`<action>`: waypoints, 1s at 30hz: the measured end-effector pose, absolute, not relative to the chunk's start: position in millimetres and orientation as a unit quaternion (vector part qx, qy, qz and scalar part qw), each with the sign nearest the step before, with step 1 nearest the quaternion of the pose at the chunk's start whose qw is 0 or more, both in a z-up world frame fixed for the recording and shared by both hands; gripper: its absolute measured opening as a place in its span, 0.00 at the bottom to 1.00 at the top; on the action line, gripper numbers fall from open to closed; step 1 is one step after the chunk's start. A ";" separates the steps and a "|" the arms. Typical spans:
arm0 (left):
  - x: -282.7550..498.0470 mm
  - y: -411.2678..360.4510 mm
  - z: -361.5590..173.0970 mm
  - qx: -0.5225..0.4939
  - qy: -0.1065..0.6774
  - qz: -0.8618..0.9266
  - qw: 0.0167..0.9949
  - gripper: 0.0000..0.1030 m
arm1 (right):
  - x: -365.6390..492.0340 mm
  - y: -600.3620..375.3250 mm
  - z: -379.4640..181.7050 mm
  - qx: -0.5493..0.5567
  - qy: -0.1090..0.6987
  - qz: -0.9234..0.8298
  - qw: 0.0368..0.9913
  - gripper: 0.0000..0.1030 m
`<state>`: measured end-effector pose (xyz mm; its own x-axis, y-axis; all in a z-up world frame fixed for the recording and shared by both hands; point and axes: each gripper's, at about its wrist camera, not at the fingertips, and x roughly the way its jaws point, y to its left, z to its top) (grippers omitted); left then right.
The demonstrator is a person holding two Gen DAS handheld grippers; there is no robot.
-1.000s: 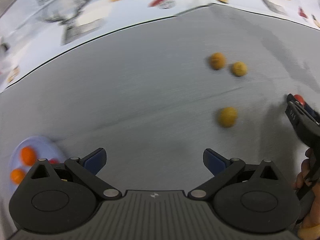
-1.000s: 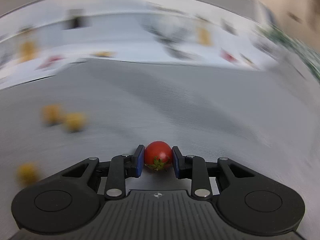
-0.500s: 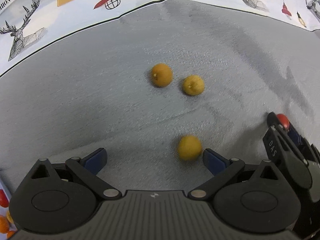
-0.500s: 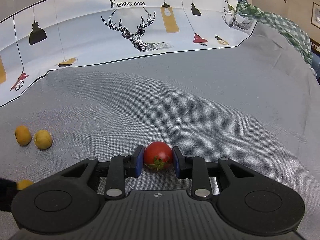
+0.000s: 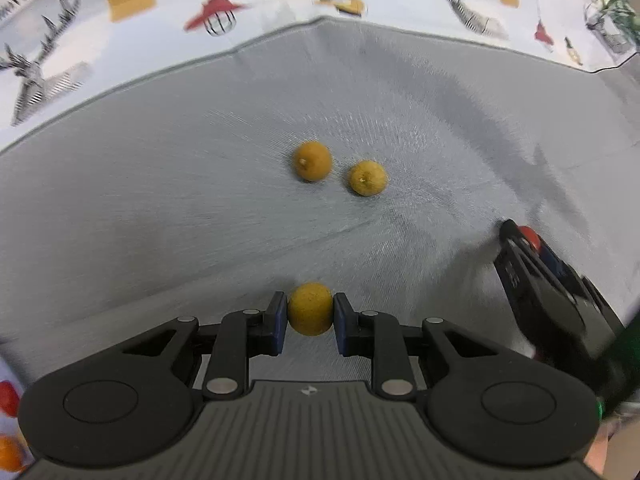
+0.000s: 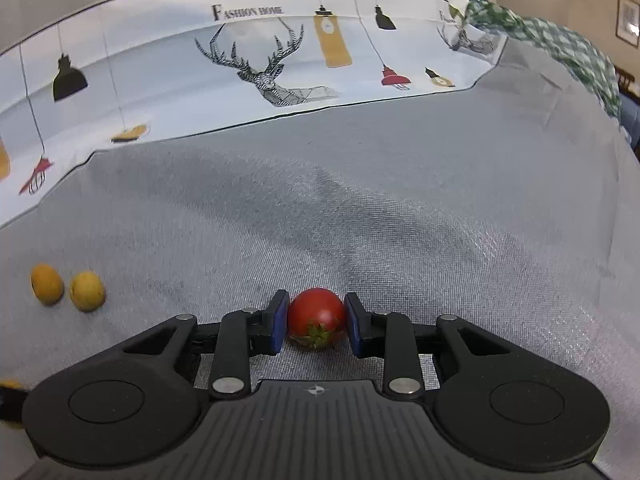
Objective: Organize fruits
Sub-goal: 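Carry tomato and plum to the blue plate and open both tools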
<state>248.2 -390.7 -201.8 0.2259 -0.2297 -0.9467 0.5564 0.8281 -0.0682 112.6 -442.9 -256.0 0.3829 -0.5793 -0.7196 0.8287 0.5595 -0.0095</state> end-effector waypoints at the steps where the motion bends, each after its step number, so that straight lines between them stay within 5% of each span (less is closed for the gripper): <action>1: 243.6 -382.4 -194.0 0.146 0.560 -0.255 0.775 0.26 | 112.4 -443.5 -255.7 0.181 0.346 -0.434 0.812 0.30; 17: 166.6 -178.4 -59.3 0.102 0.494 -0.138 0.852 0.26 | 79.2 -372.3 -181.7 0.116 0.275 -0.399 0.867 0.29; 30: 120.4 -25.7 -21.4 0.015 0.470 -0.061 0.880 0.26 | 59.0 -202.1 -84.3 0.092 0.306 -0.178 0.931 0.30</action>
<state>120.4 -25.7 -21.4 0.5504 -0.0939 -0.8296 0.1216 0.9921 -0.0316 59.0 -202.1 -84.3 0.7489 -0.2744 -0.6032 0.3877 0.9197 0.0629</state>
